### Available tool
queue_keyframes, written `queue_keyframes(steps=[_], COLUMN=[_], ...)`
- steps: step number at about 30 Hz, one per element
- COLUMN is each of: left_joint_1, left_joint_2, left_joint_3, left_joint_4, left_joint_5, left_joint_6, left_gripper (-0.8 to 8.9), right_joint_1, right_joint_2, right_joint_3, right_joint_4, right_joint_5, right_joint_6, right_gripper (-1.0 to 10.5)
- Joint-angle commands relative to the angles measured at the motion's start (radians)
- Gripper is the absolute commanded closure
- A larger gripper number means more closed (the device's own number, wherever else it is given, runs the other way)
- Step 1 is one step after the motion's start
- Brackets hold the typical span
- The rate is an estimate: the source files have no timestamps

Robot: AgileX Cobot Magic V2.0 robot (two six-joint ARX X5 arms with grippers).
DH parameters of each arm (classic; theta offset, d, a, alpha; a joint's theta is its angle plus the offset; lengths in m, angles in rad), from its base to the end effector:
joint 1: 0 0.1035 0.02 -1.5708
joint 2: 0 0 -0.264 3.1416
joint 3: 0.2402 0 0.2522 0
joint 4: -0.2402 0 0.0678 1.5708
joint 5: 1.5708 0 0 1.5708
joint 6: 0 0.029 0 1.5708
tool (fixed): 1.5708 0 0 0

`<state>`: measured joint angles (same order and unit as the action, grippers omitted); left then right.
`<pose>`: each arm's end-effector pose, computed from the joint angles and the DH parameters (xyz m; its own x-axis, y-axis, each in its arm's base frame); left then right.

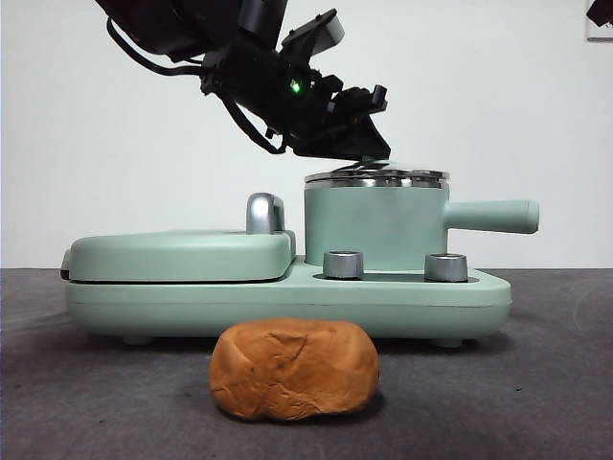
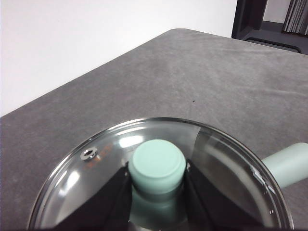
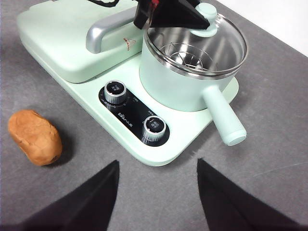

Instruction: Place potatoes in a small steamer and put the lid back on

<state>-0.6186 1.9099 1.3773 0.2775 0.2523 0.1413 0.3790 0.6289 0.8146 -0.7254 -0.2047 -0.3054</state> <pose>0.3560 -0.2623 0.2556 0.6186 -0.7467 -0.2443 0.7797 0.6217 0.0739 0.1081 0.0494 0.3136 0.7051 0.4996 -0.5031 -0.6436 0.7489 -0.1583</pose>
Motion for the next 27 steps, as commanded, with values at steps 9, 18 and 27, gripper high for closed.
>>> queue_keyframes(steps=[9,18,27], left_joint_1=[-0.004,-0.003,-0.003], left_joint_2=[-0.164,-0.359,-0.561], left_joint_3=[0.024,0.024,-0.045], left_joint_4=[-0.084,-0.478,-0.709], left_joint_5=[-0.002,-0.01,-0.1], left_joint_6=[-0.001,-0.042,-0.029], left_gripper=[8.07,8.04,8.02], right_joint_1=[0.004,0.004,0.005], right_joint_2=[0.004,0.004,0.022], right_joint_3=[0.017,0.017,0.017], right_joint_4=[0.005,0.006,0.006], right_joint_5=[0.003,-0.003,-0.032], right_joint_6=[0.018,0.03,0.036], right_gripper=[6.9,6.9,6.9])
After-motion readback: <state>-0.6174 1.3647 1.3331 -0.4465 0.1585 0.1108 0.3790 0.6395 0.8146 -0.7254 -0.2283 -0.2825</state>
